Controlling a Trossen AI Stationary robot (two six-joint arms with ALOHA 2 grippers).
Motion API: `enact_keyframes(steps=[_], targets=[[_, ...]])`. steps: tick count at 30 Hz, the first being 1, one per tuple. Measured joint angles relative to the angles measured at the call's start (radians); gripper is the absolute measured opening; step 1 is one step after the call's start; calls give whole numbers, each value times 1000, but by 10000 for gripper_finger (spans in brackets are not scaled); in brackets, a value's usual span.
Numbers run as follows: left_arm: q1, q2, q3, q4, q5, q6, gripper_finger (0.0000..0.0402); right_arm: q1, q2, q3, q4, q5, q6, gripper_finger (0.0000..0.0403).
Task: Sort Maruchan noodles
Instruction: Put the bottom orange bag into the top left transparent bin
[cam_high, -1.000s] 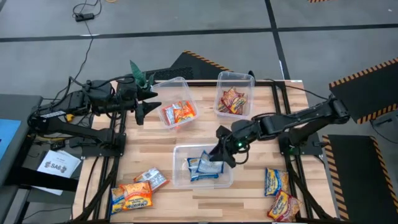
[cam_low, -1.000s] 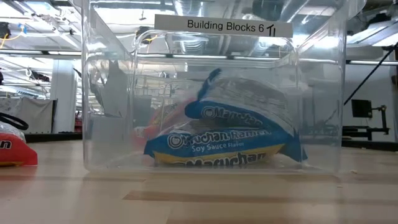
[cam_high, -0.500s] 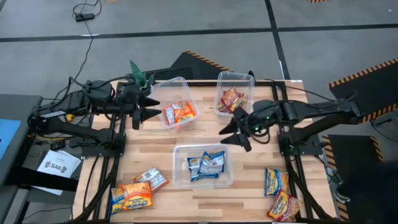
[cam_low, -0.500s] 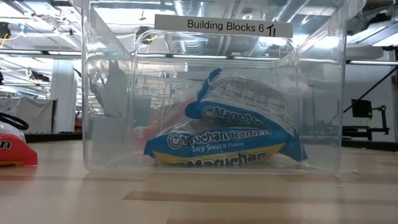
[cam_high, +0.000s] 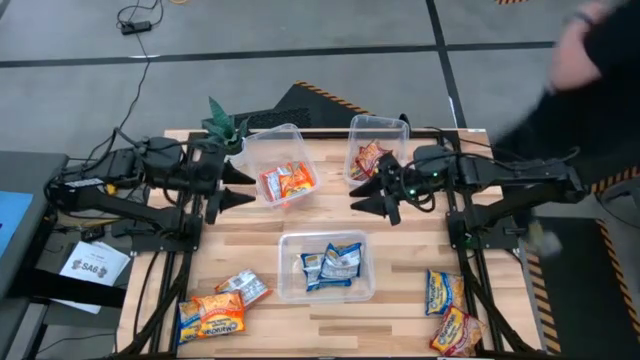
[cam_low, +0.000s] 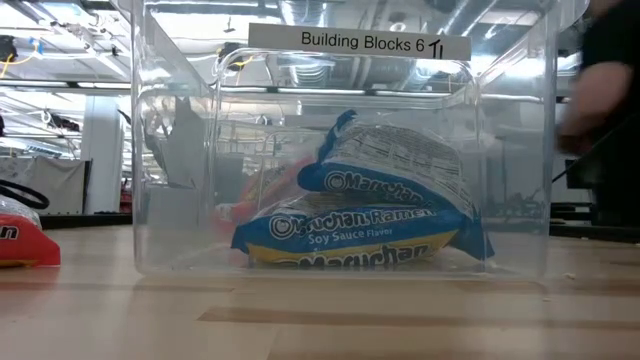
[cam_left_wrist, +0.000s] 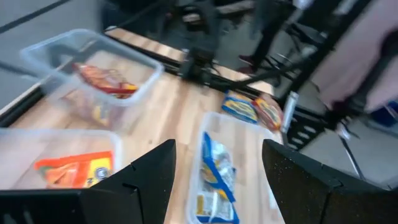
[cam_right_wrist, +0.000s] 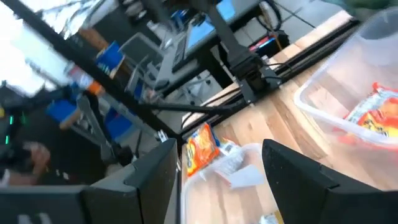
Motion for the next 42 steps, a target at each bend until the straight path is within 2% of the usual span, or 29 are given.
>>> enact_keyframes(steps=[8, 16, 22, 27, 30, 36, 39, 42], targets=[[-104, -32, -24, 49, 63, 71, 224, 1, -7, 0, 6, 75, 222, 259], [-198, -145, -276, 364, 54, -6, 224, 26, -11, 0, 6, 144, 265, 260], [-239, -207, -455, 468, 41, -175, 224, 34, -11, 0, -5, 144, 264, 260], [-338, -163, -467, 275, 71, -359, 224, 52, -32, 0, -77, 144, 254, 260], [-440, -84, -453, 172, 76, -426, 224, 66, -49, 0, -143, 144, 249, 260], [-638, 99, -447, 78, 91, -570, 224, 95, -82, 0, -228, 144, 245, 260], [-718, 184, -447, 27, 66, -619, 224, 105, -91, 0, -249, 144, 231, 260], [-796, 255, -447, -17, -4, -627, 224, 114, -92, 0, -266, 144, 209, 260]])
